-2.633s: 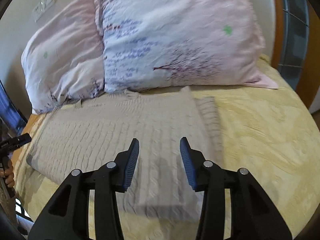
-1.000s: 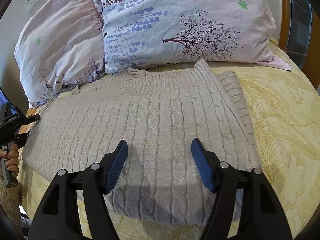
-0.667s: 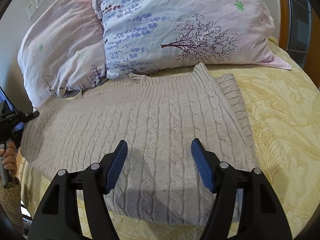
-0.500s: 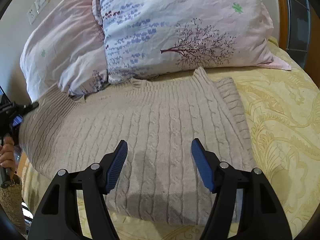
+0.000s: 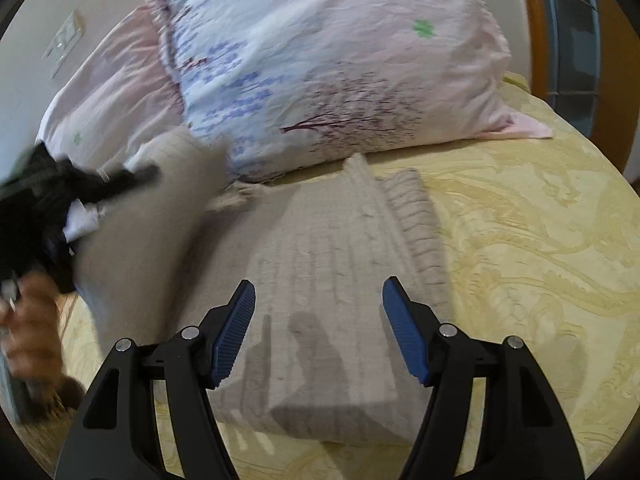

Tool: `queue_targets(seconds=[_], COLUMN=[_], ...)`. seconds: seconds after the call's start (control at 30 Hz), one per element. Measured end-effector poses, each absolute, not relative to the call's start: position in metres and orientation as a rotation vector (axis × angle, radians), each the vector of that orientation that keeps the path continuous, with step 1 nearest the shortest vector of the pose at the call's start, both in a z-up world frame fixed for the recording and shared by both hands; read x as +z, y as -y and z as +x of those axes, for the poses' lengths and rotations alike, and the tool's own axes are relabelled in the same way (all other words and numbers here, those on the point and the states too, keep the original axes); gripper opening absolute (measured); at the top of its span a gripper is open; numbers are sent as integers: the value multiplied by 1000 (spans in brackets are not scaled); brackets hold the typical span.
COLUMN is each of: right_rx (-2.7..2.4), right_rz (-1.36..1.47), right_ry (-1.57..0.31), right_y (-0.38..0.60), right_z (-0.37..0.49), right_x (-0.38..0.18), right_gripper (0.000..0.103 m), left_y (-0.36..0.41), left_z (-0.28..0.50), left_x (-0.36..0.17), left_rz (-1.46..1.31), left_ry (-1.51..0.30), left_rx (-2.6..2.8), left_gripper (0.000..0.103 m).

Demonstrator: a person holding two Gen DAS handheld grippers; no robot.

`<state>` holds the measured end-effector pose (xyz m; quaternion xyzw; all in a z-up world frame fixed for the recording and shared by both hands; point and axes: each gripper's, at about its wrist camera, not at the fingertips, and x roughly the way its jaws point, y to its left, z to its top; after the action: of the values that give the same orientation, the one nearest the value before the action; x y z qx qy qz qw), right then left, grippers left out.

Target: Fold small clothes

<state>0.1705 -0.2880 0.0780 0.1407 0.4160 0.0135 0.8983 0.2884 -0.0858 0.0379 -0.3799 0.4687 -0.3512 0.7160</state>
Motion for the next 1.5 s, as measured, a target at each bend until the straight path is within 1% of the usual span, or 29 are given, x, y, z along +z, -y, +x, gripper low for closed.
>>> queue_targets(seconds=[0.03,0.1,0.13,0.17,0.23,0.27,0.3,0.37,0.43,0.6,0.67,0.77,0.8,0.83,0.87,0.9,0.93,0.97,1.07,1.2,1.33,1.4,1.5], right_rx=[20,21,26,34,94,130,174,263,308,357,391,424,413,393,375,353,334,318,315,317,329,306,239], right_rz=[308,334,350,367,444,479,526,629,719,835,899,977,979,966,943,911,876,826,711,438,-69,-227,-364], right_ry=[-858,-847,-836,-830,-826,-831,-845,-902,-966,-1115,-1146,-1144,-1138,-1129,-1126,-1126,-1122,-1104,-1030,-896,-686,-620,-537], right_y=[294,304,309,312,320,322,322,321,317,300,296,297,297,296,296,294,292,289,283,260,203,185,178], right_z=[169,167,166,166,169,172,176,191,207,234,239,244,246,250,252,254,257,258,253,238,201,188,182], right_x=[80,84,88,91,96,96,95,89,79,49,40,33,33,33,33,32,32,33,44,77,115,119,125], right_gripper=[68,68,68,68,68,68,68,68,68,68,68,67,66,61,49,43,29,19,16,15,15,15,14], left_y=[97,102,98,89,63,47,31,11,-1,-12,-6,9,13,17,18,18,18,18,11,3,3,5,8], left_z=[287,281,277,272,263,259,256,253,254,255,252,247,244,243,242,241,240,240,239,237,237,237,236], left_x=[31,36,42,51,65,70,73,72,63,29,21,14,13,12,11,11,10,9,7,7,8,10,12], left_rz=[-851,-833,-810,-789,-758,-732,-692,-624,-589,-575,-567,-519,-502,-487,-482,-476,-475,-479,-521,-533,-545,-538,-551], left_ry=[-1082,-1085,-1058,-1014,-935,-895,-864,-860,-887,-996,-1018,-1044,-1048,-1049,-1050,-1050,-1050,-1052,-1065,-1064,-1065,-1065,-1069], left_rx=[-847,-926,-929,-933,-869,-811,-738,-624,-553,-492,-507,-530,-530,-529,-530,-529,-528,-530,-534,-517,-520,-519,-537], left_gripper=[12,13,24,42,56,58,60,62,62,62,63,64,65,67,68,69,69,69,72,72,72,72,73])
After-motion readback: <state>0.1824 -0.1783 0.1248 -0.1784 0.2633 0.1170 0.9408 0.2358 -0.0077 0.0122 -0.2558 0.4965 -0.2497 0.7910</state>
